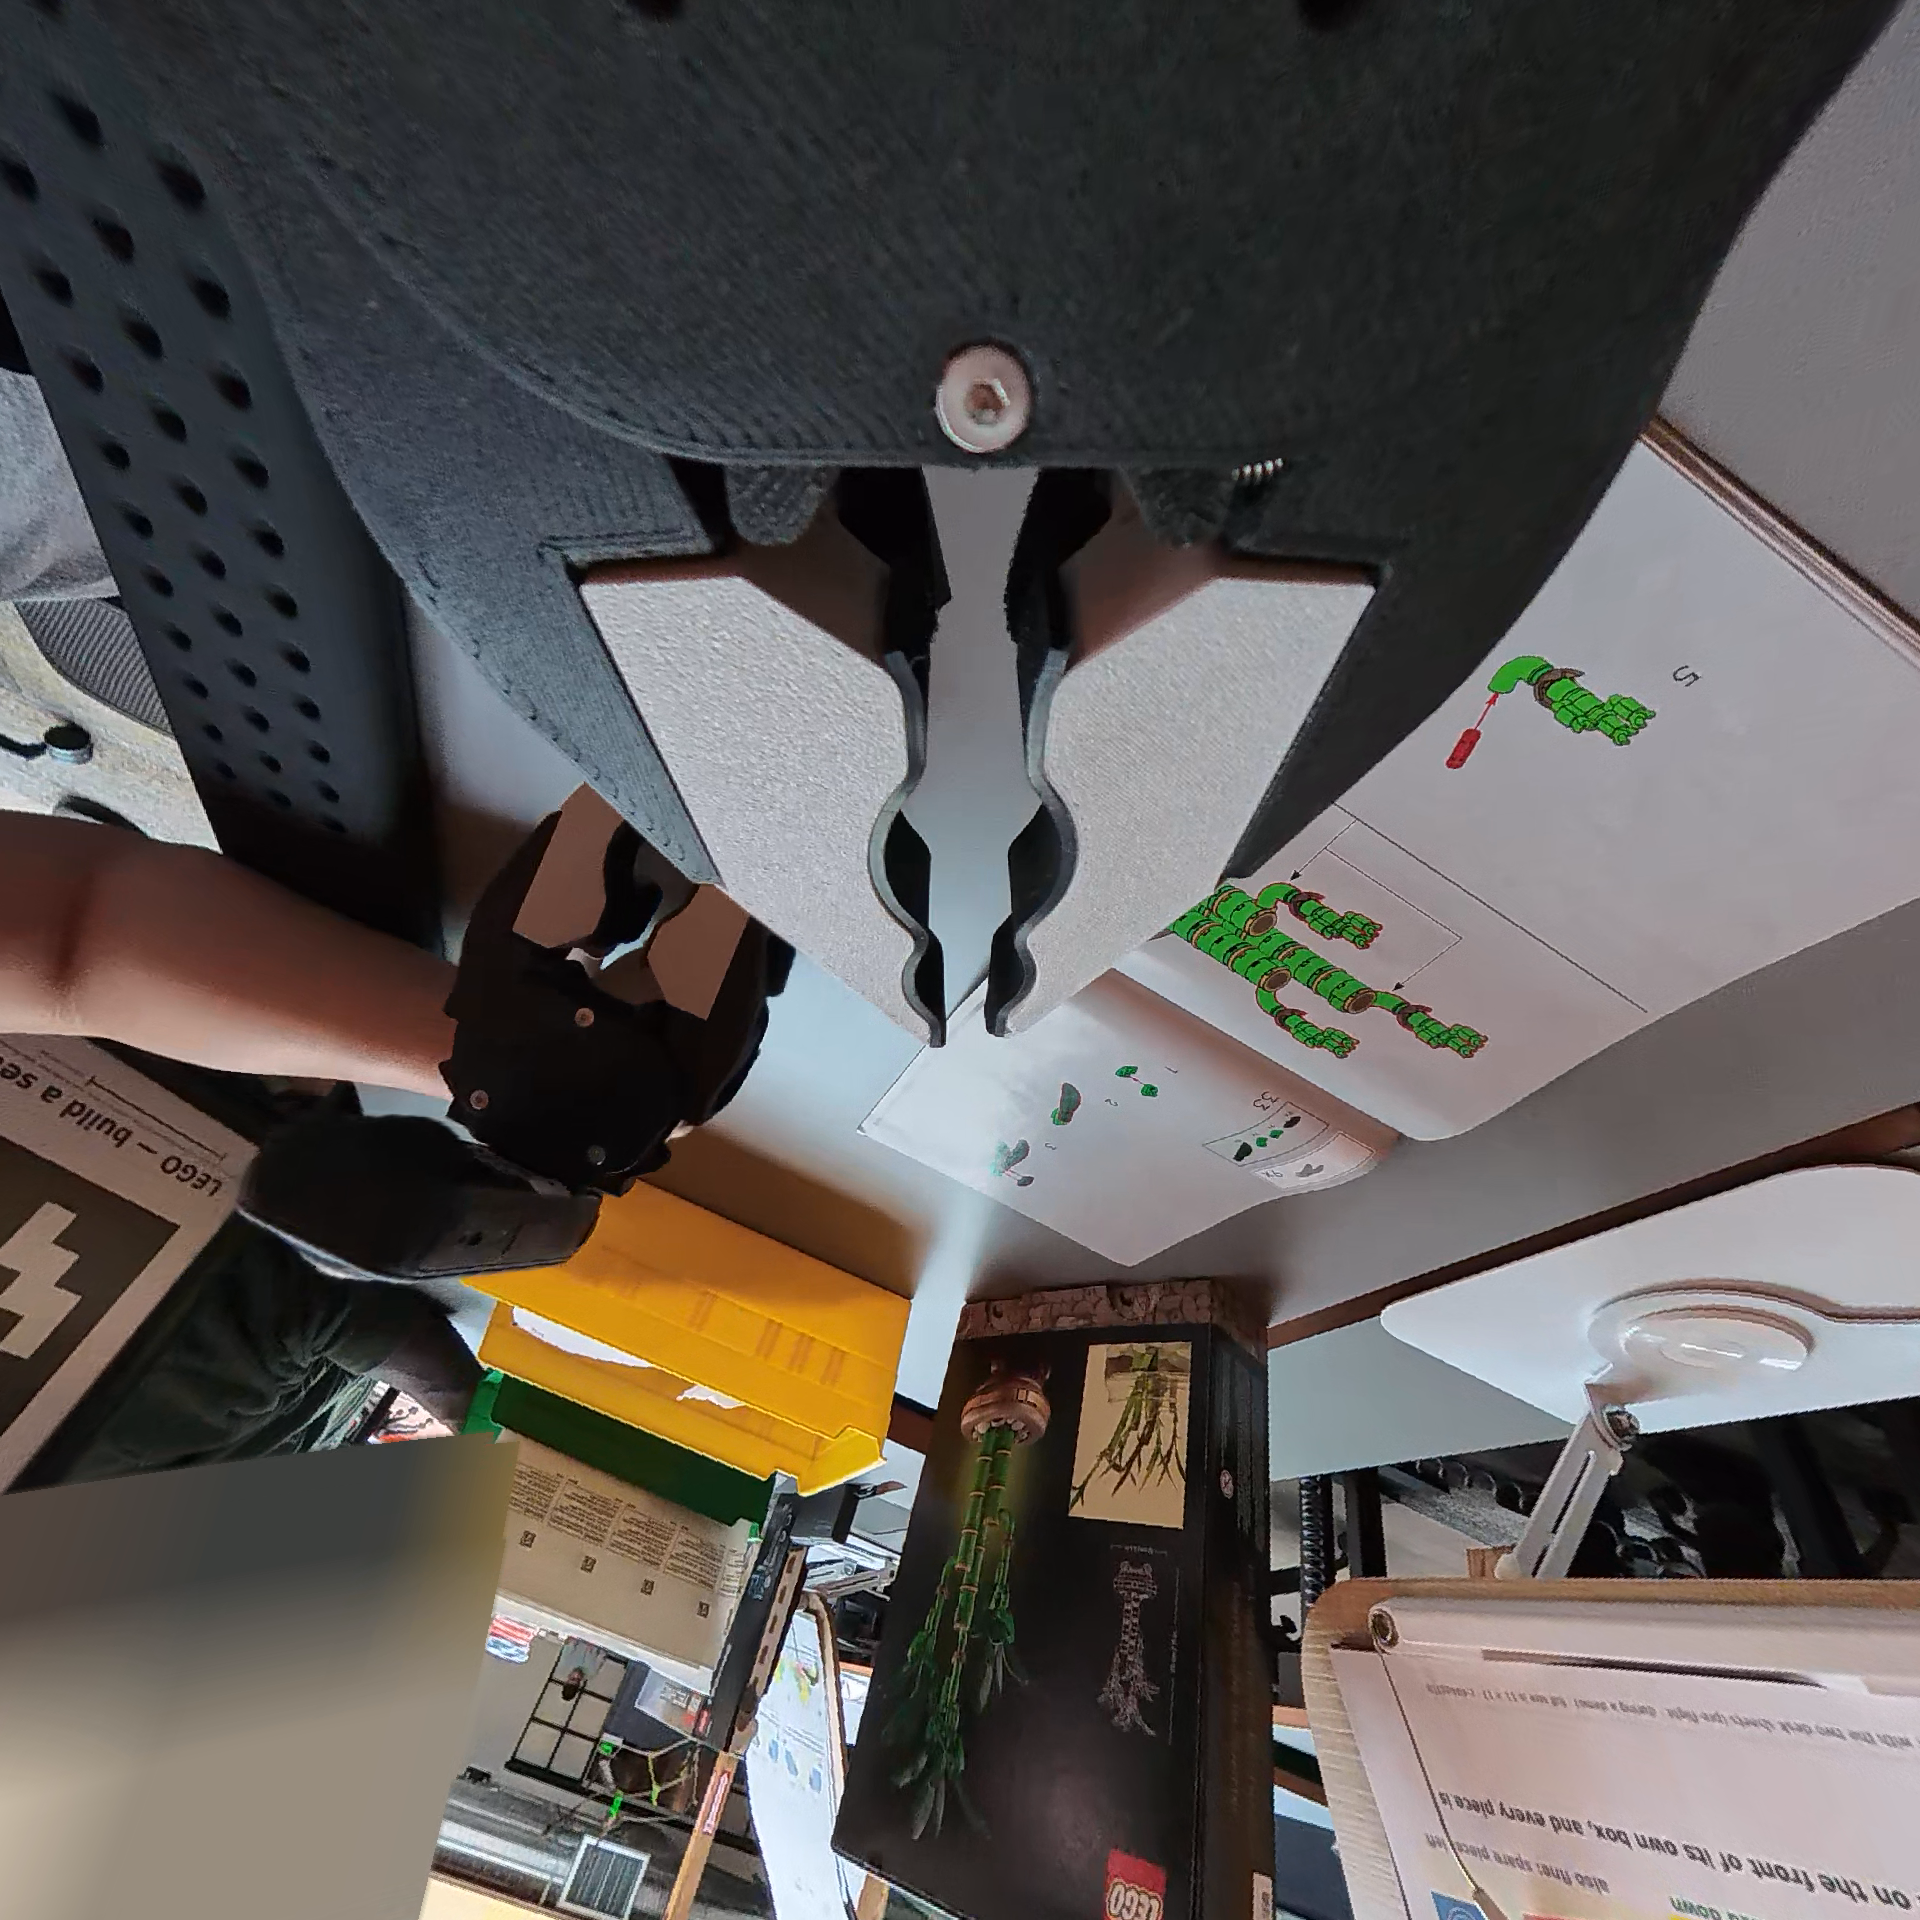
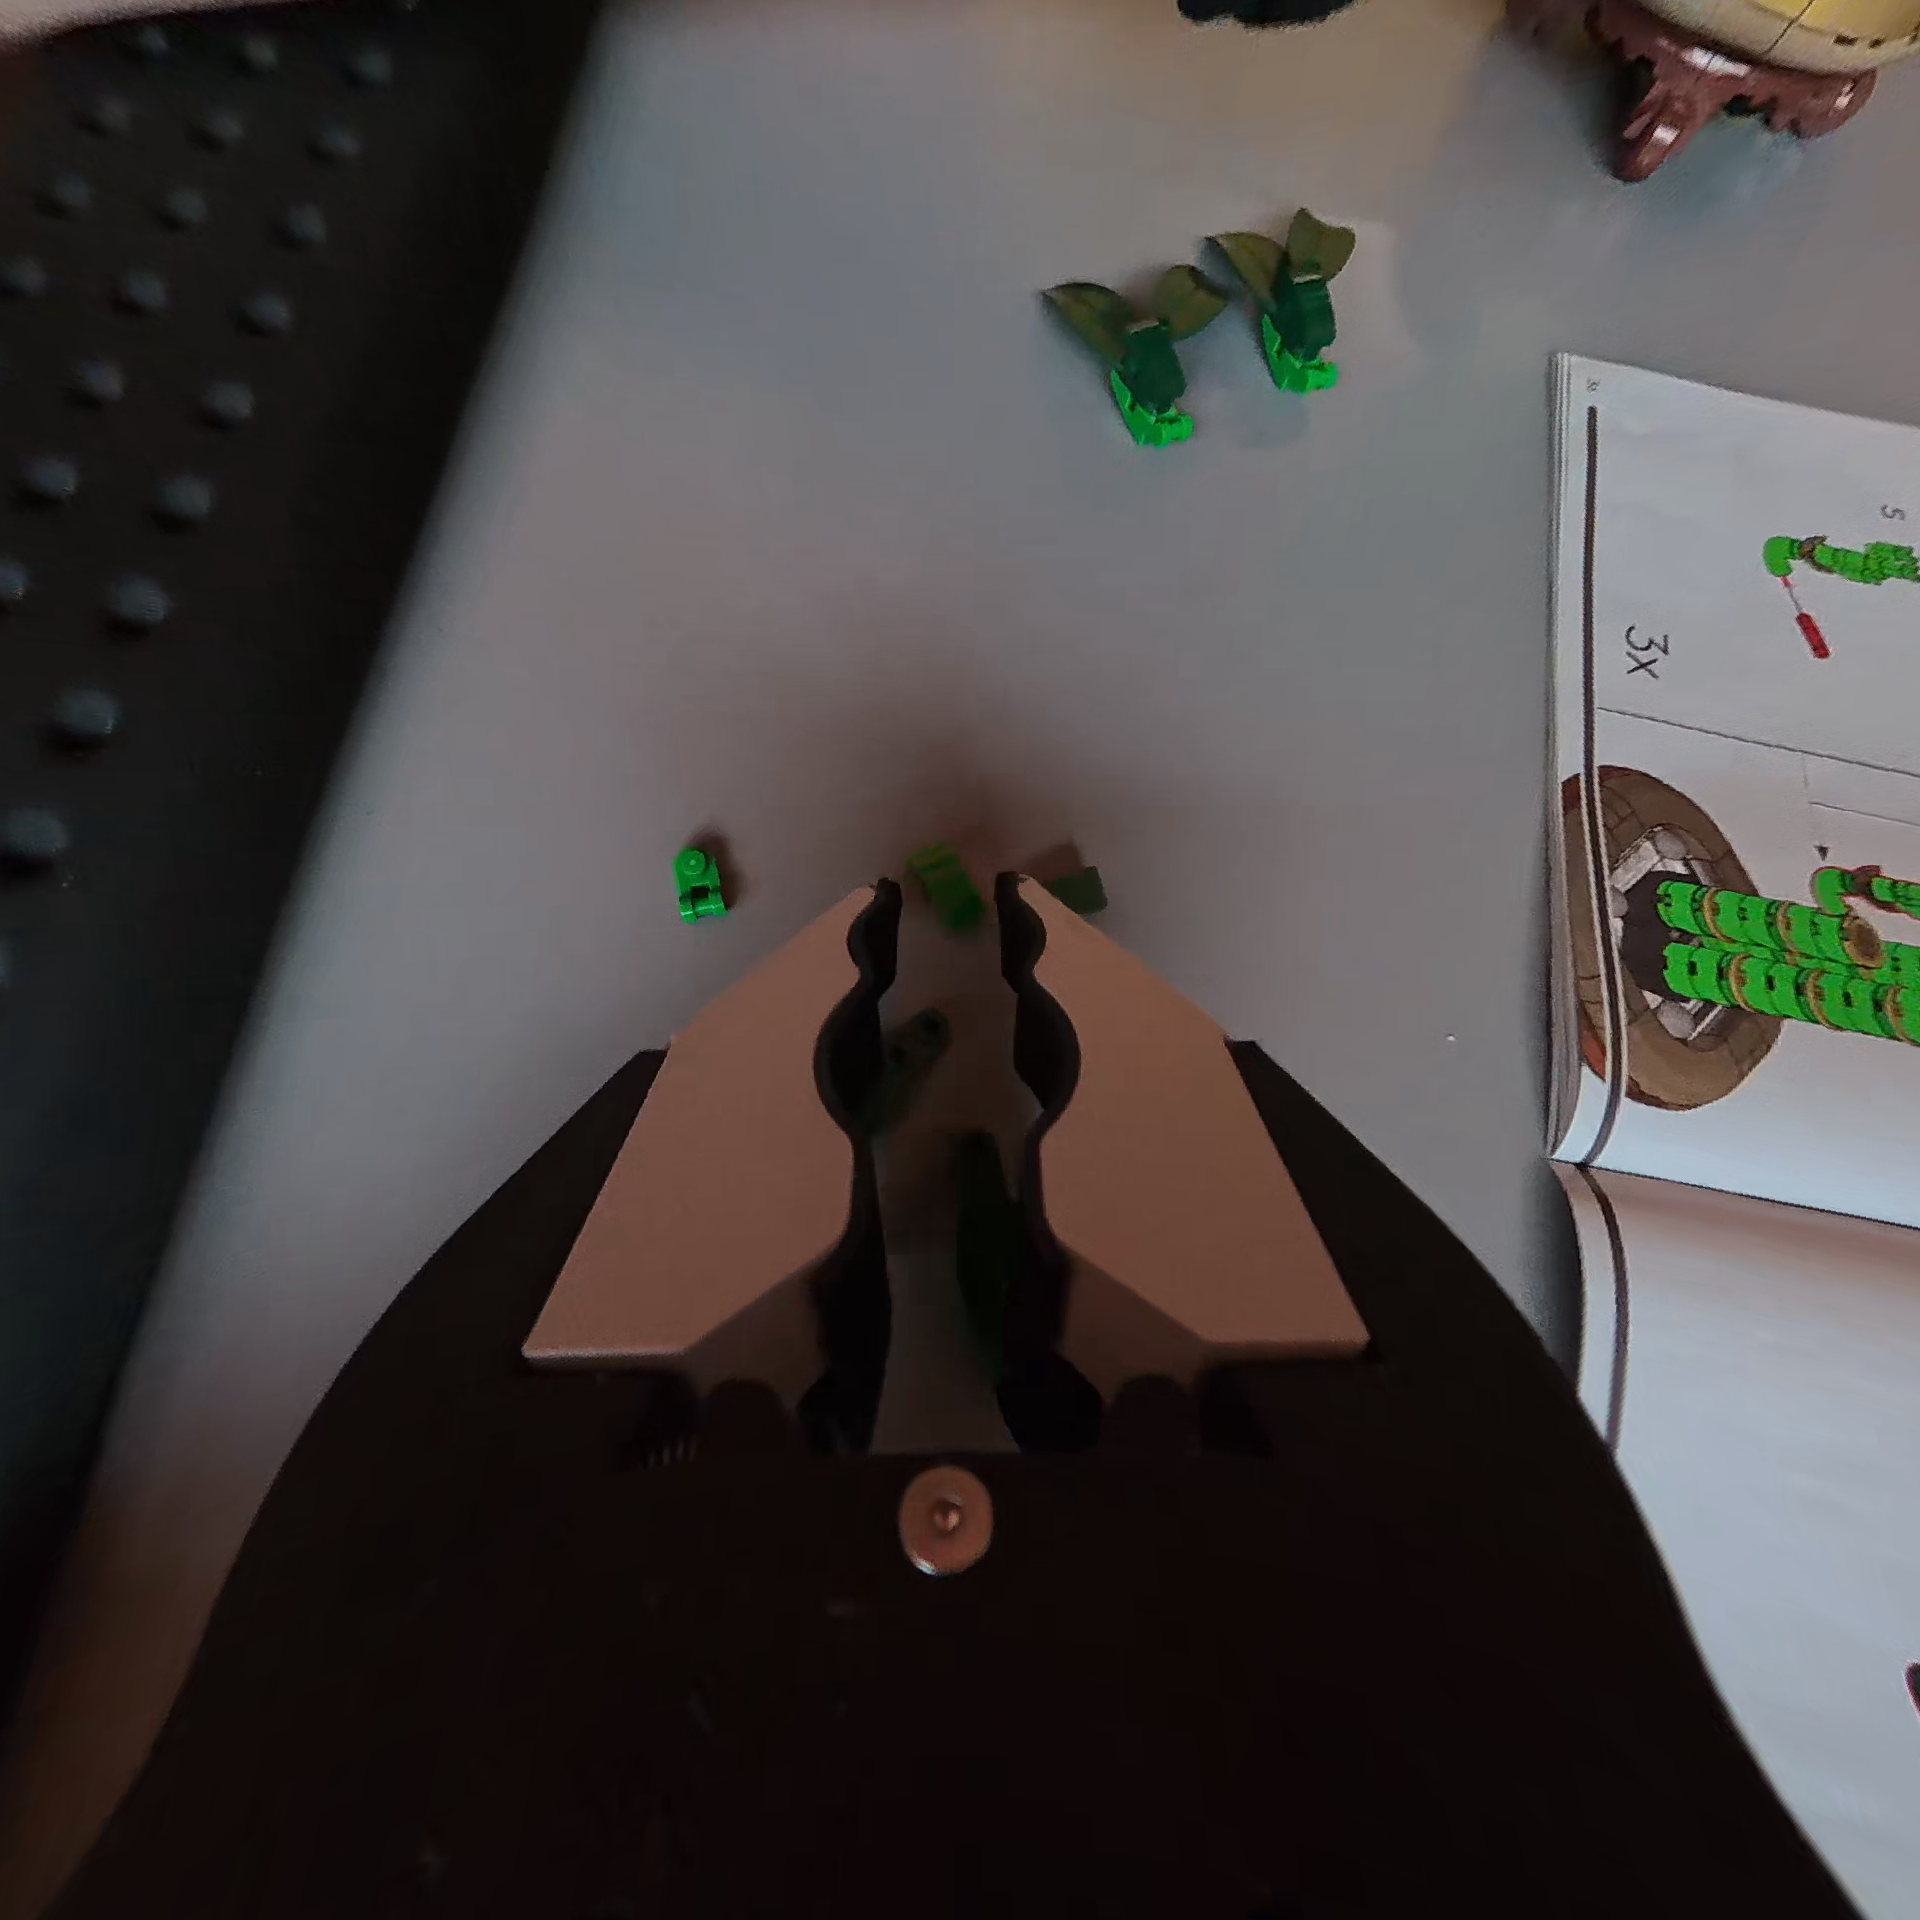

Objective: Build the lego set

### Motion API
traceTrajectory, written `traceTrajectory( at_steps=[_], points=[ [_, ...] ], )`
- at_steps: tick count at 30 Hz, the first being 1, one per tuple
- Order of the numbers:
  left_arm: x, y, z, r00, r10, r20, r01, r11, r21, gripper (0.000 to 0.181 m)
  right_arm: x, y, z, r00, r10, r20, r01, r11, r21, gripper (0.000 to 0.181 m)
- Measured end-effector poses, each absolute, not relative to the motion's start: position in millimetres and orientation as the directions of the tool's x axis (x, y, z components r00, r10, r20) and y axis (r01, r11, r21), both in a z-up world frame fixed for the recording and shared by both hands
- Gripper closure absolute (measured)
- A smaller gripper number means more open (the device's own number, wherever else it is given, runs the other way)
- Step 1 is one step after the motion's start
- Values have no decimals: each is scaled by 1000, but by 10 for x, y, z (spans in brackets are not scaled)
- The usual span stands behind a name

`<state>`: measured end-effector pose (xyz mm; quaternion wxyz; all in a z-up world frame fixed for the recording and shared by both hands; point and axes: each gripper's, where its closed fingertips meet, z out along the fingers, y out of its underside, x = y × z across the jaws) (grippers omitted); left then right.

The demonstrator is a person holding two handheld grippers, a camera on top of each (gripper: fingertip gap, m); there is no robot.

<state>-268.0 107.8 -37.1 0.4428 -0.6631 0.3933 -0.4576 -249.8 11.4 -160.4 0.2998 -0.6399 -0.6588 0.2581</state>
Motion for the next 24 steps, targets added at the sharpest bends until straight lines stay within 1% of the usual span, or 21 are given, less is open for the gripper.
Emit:
traceTrajectory(
  at_steps=[1, 2, 4, 6, 8, 10, 11, 13, 15, 18, 21, 24],
  points=[
    [-2678, 1076, -372, 272, -928, 256, -119, -297, -947, 175, -2506, 104, -1606, -1, 999, 48, 684, 36, -728, 171],
    [-2677, 1073, -374, 273, -928, 253, -123, -294, -948, 175, -2495, 91, -1608, -3, 1000, 31, 689, 25, -724, 174],
    [-2675, 1067, -368, 274, -931, 241, -125, -283, -951, 175, -2396, 83, -1552, 4, 1000, 16, 708, 8, -706, 175],
    [-2683, 1069, -352, 281, -933, 225, -123, -268, -956, 175, -2192, 224, -1330, 91, 995, 50, 671, -24, -741, 175],
    [-2695, 1074, -325, 289, -934, 209, -119, -252, -960, 175, -1803, 517, -1045, 276, 957, 89, 592, -97, -800, 175],
    [-2692, 1068, -306, 292, -937, 192, -123, -236, -964, 175, -1330, 786, -827, 468, 881, 73, 482, -185, -857, 175],
    [-2677, 1051, -306, 287, -941, 181, -132, -226, -965, 175, -1156, 842, -749, 519, 854, 35, 419, -219, -881, 175],
    [-2615, 994, -350, 267, -953, 142, -172, -192, -966, 174, -982, 857, -630, 551, 828, -98, 286, -298, -911, 175],
    [-2484, 835, -417, 199, -976, 89, -230, -135, -964, 165, -1022, 763, -505, 474, 833, -286, 160, -401, -902, 175],
    [-2205, 547, -443, 102, -995, 21, -275, -49, -960, 149, -1254, 528, -314, 236, 827, -510, 56, -535, -843, 175],
    [-1983, 345, -402, 61, -996, -67, -263, 49, -963, 152, -1500, 299, -343, 54, 761, -646, 109, -648, -754, 175],
    [-1870, 152, -342, -3, -991, -131, -219, 129, -967, 158, -1716, 154, -424, -38, 664, -747, 182, -730, -659, 175]
  ],
)
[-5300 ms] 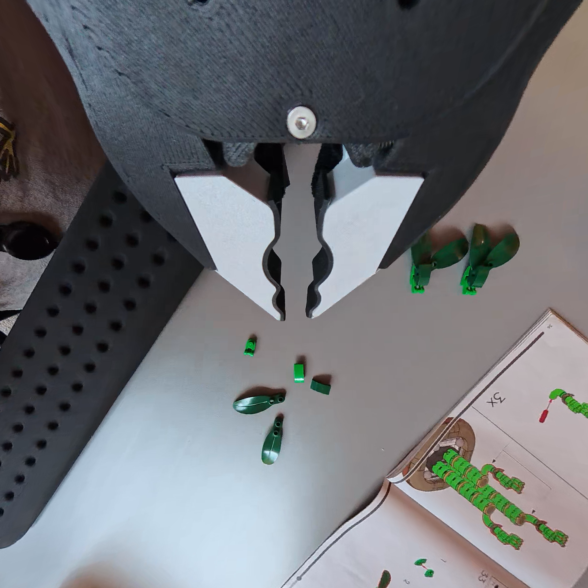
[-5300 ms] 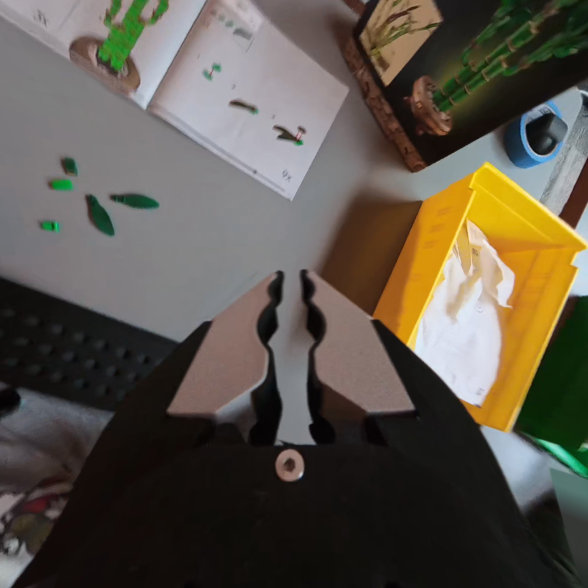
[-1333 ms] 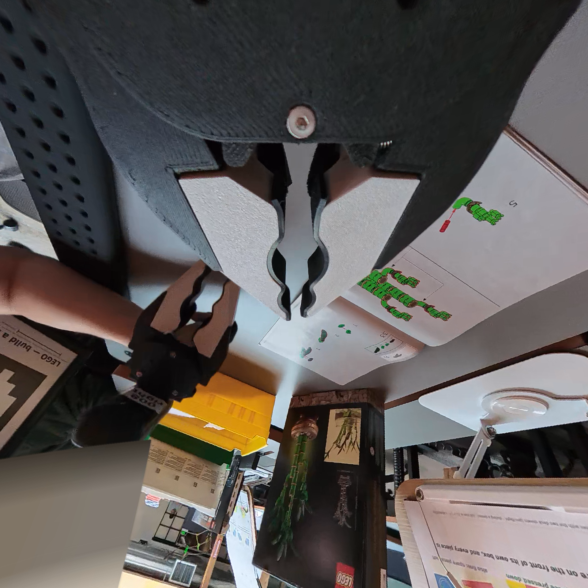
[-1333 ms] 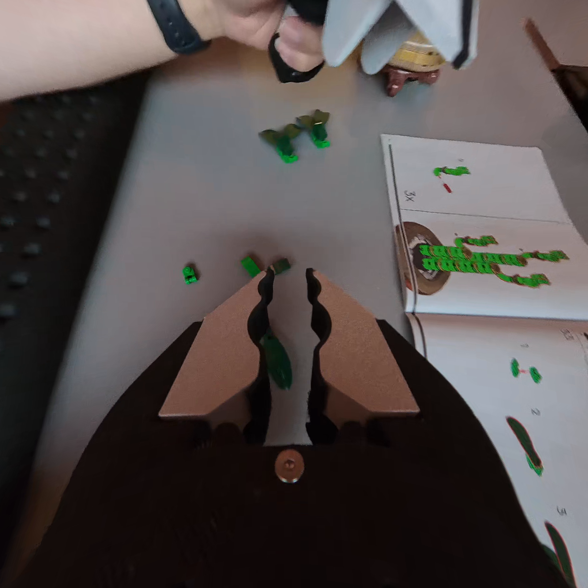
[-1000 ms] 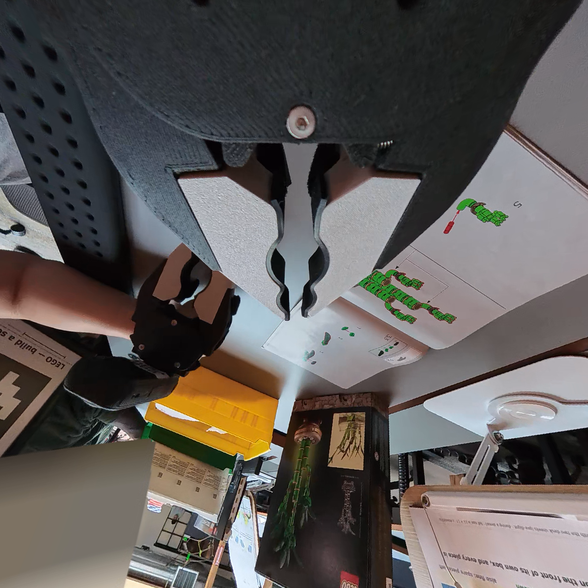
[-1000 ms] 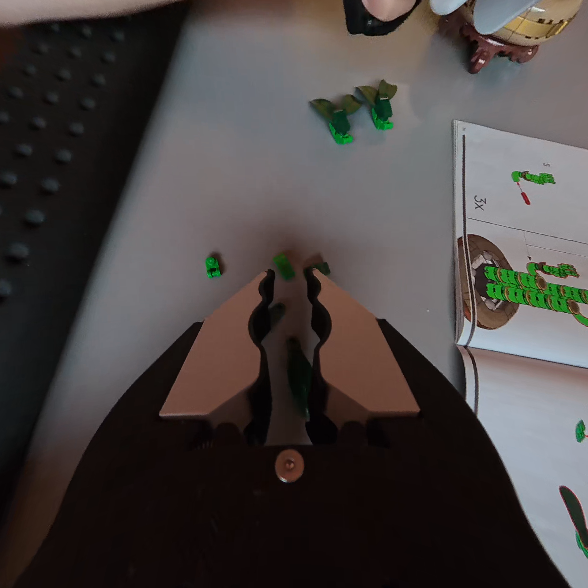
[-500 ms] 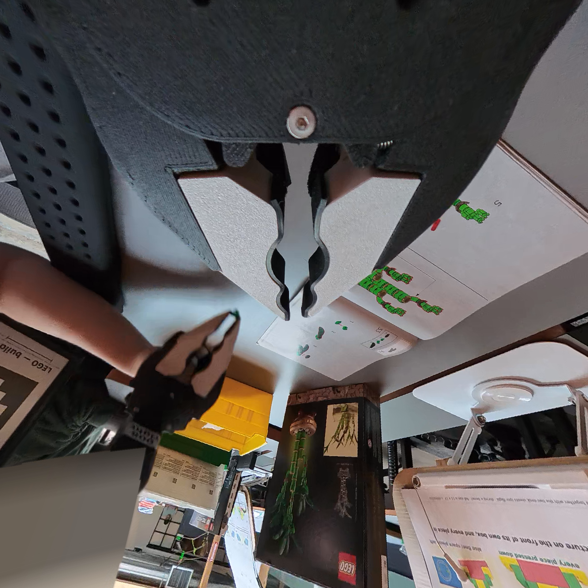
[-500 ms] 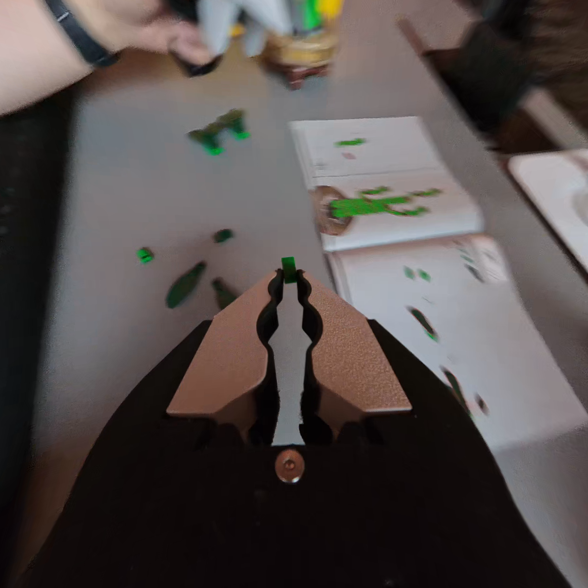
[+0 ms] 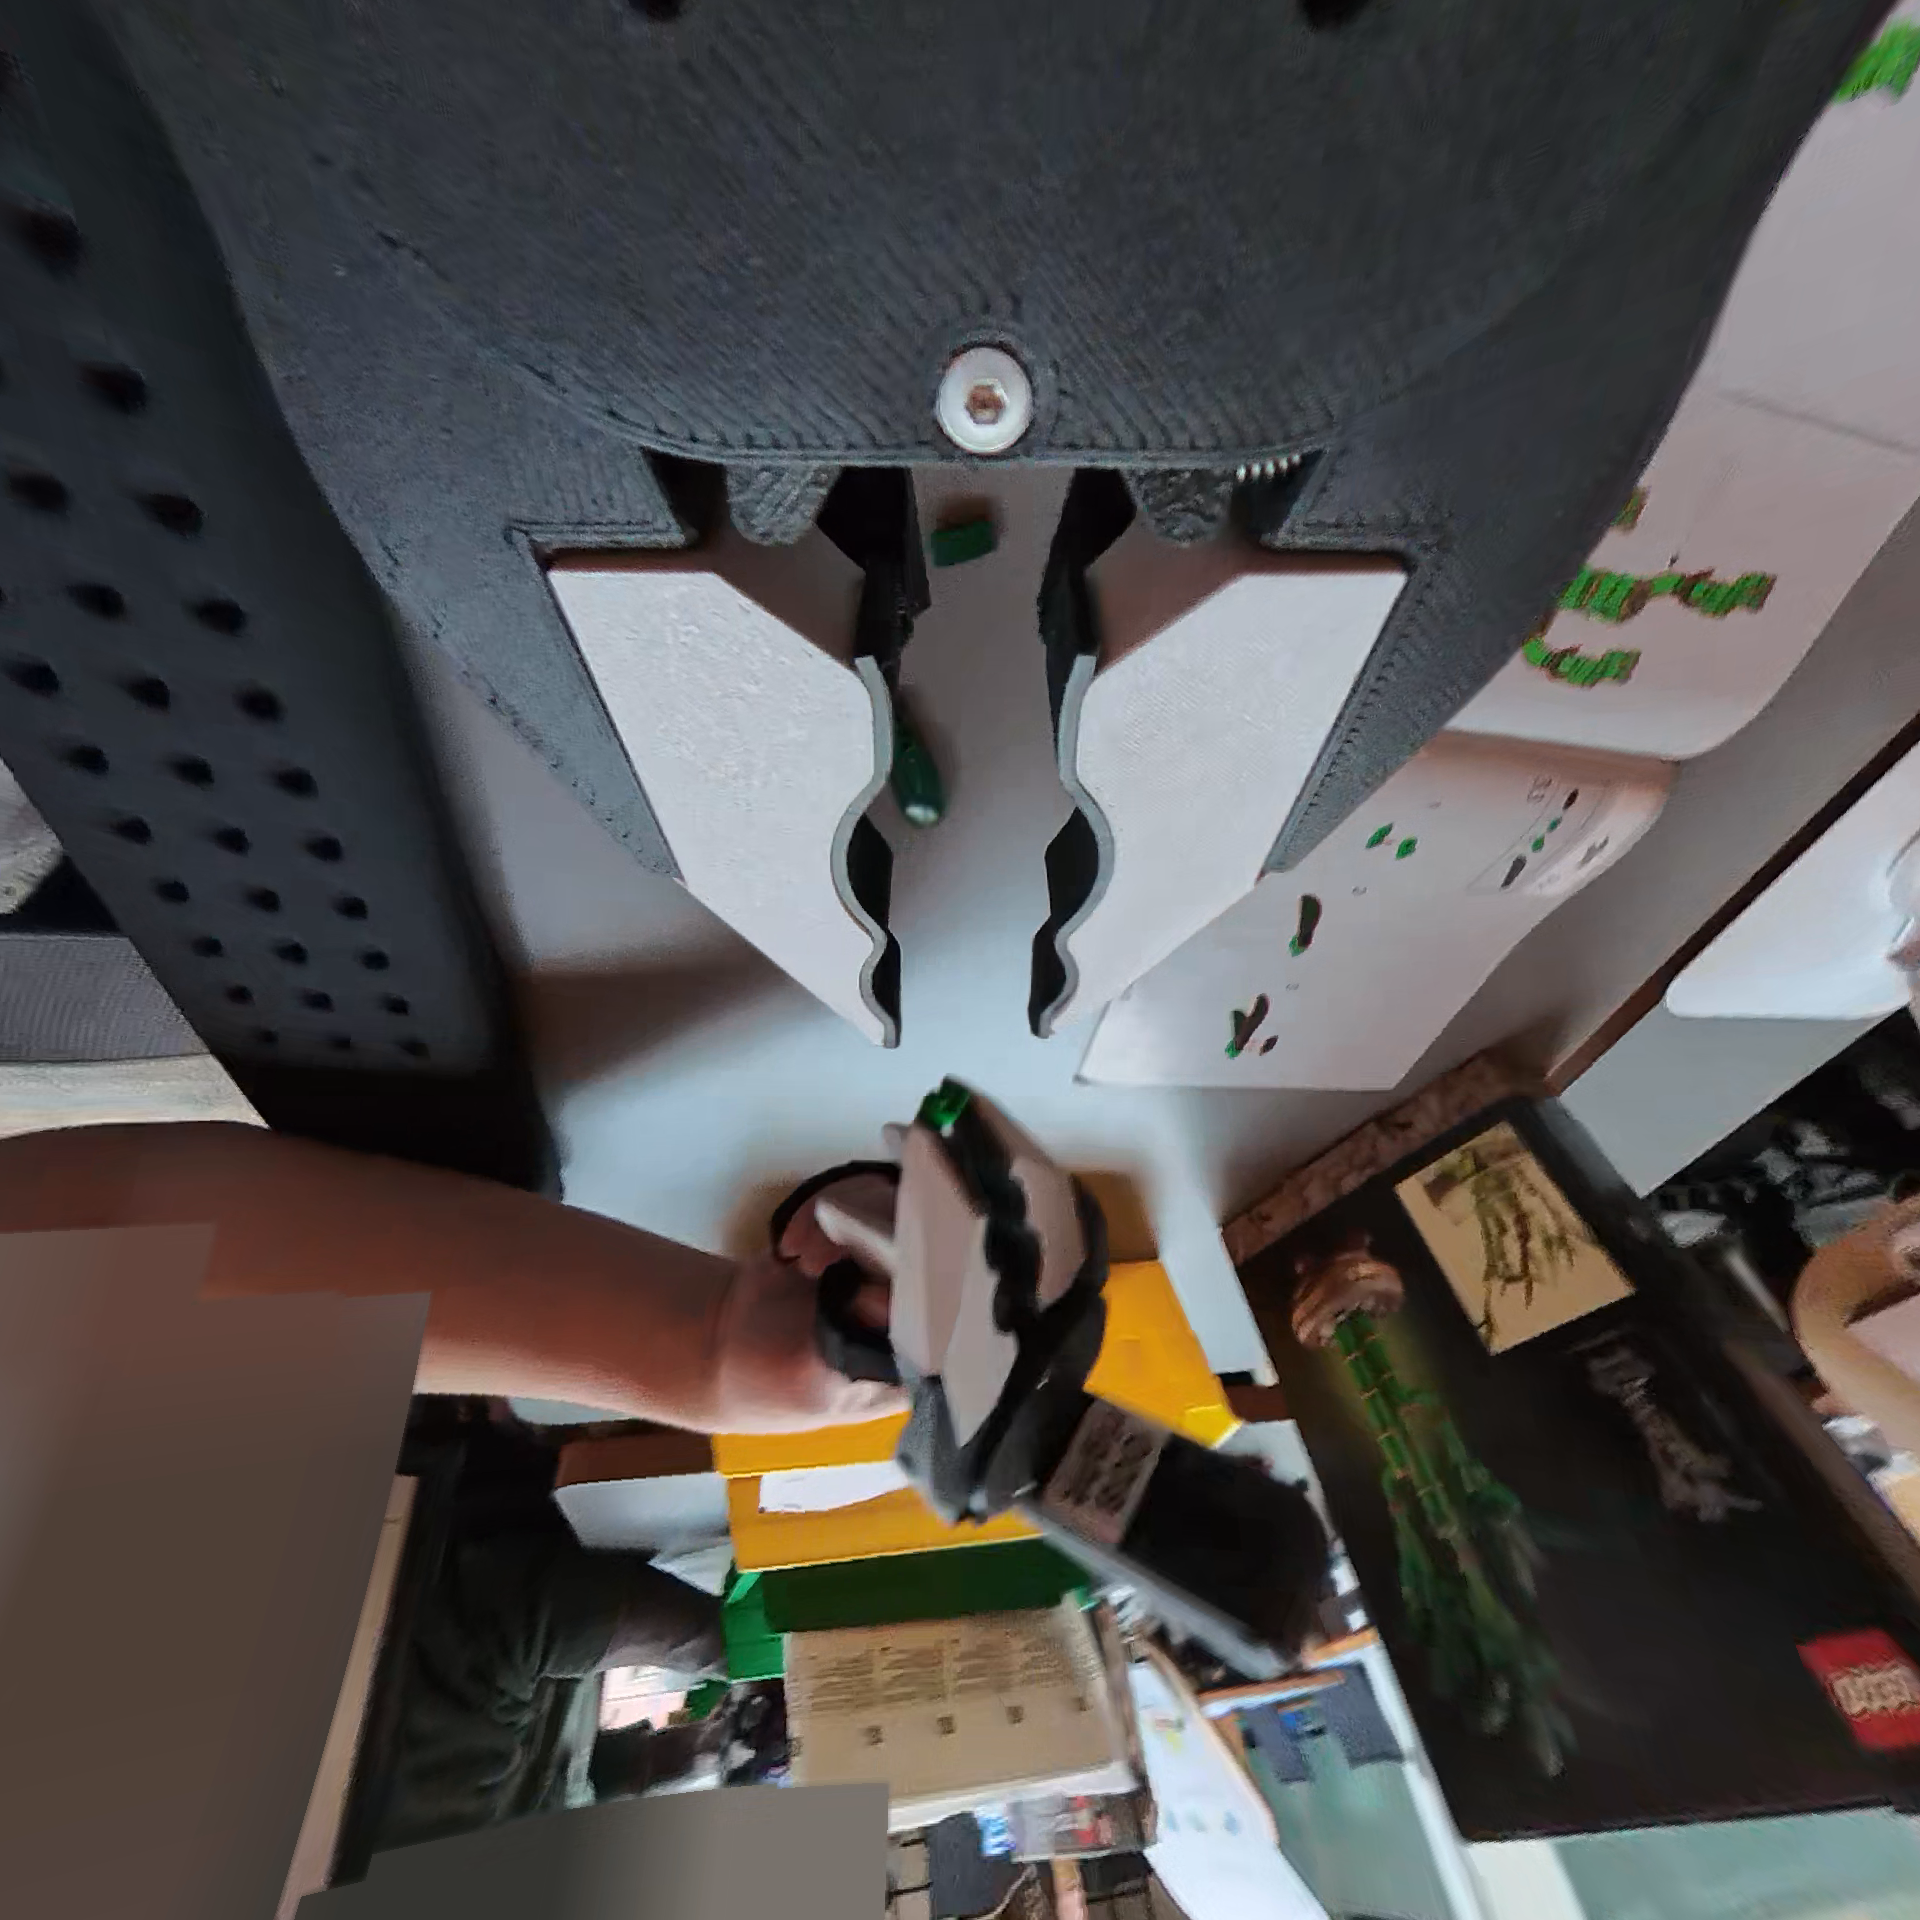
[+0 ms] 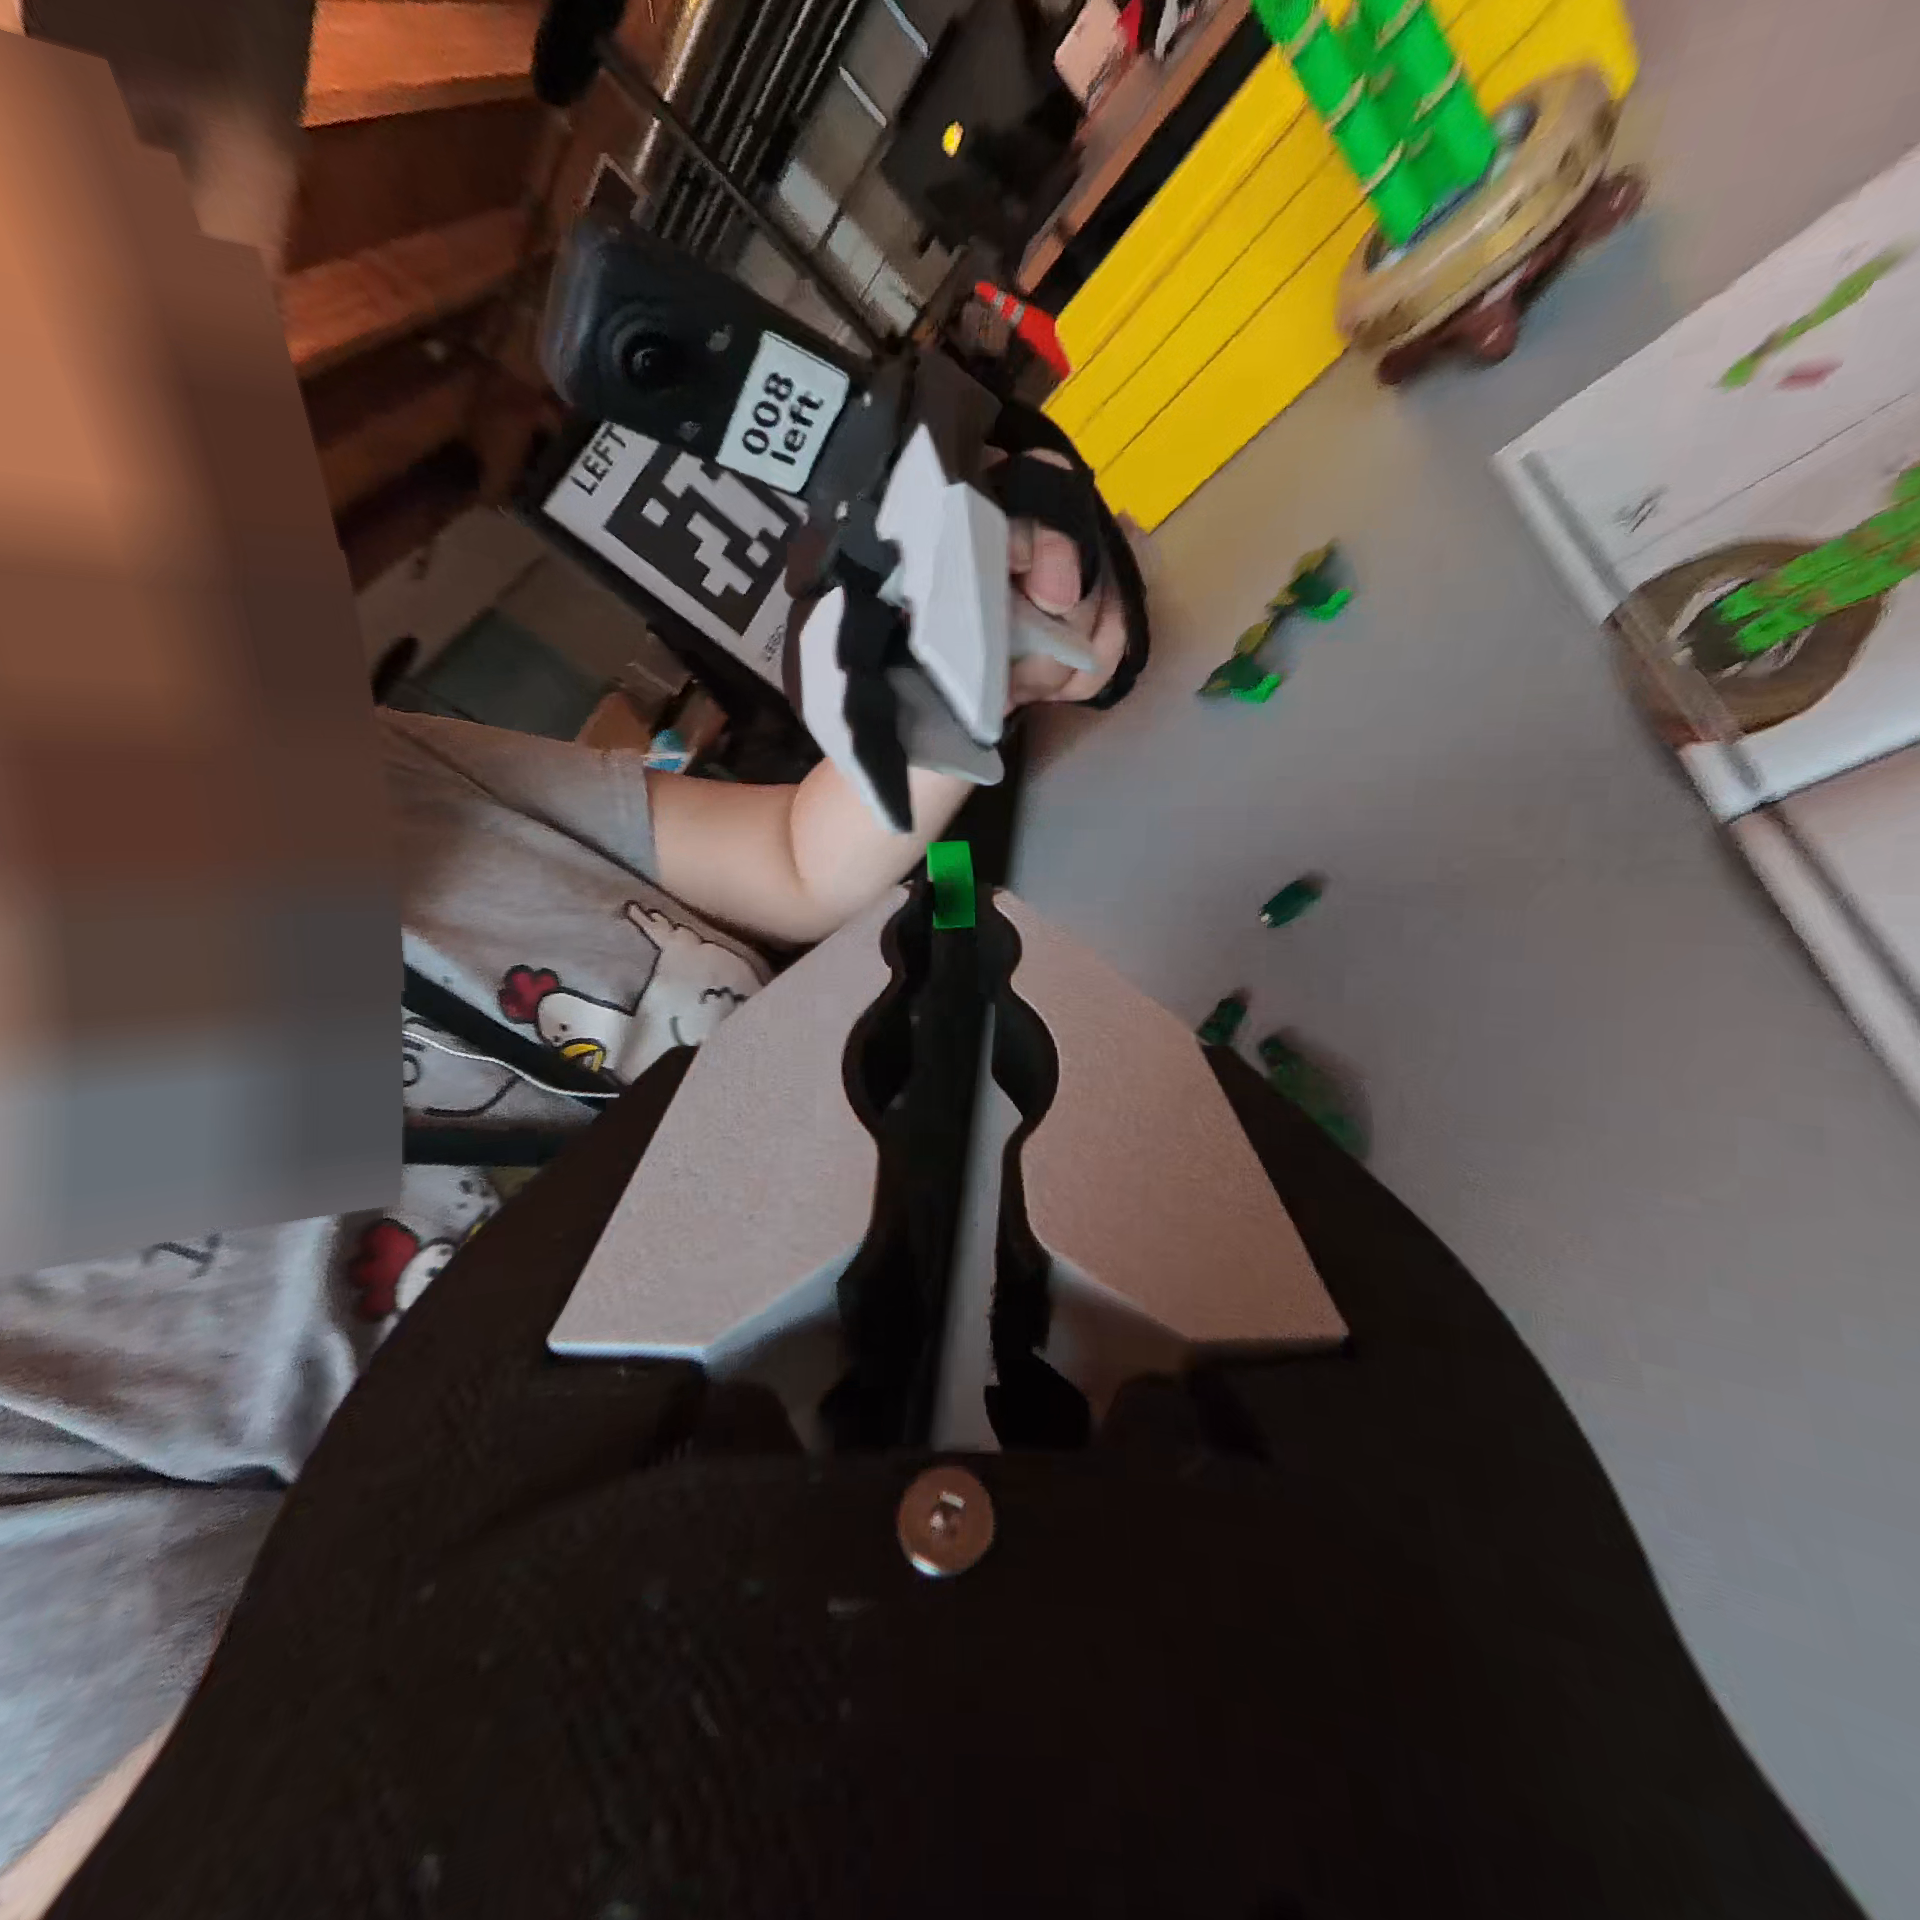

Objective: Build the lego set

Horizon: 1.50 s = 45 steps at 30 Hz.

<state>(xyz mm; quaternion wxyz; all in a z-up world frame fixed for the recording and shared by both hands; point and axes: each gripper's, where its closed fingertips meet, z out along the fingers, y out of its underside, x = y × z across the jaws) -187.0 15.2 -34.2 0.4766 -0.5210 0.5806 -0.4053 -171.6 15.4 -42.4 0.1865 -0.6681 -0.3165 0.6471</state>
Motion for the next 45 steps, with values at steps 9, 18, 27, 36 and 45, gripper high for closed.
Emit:
traceTrajectory(
  at_steps=[9, 18, 27, 36, 45],
  points=[
    [-1819, -19, -478, -92, -987, -133, -264, 153, -952, 175, -1870, -32, -578, -124, 450, -884, 293, -835, -466, 175],
    [-1814, -61, -572, -123, -984, -126, -305, 158, -939, 177, -1906, -44, -594, -150, 401, -904, 304, -851, -428, 175],
    [-2063, 572, -735, 165, -823, 544, -283, -568, -773, 178, -1858, 614, -604, 332, 937, 108, 353, -18, -935, 150],
    [-2193, 726, -940, 225, -527, 820, -172, -850, -499, 178, -2119, 635, -908, 308, 811, 498, 584, 252, -772, 151],
    [-2131, 659, -976, 204, -506, 838, -195, -860, -472, 178, -2135, 592, -842, 310, 841, 443, 529, 234, -816, 166]
  ],
)
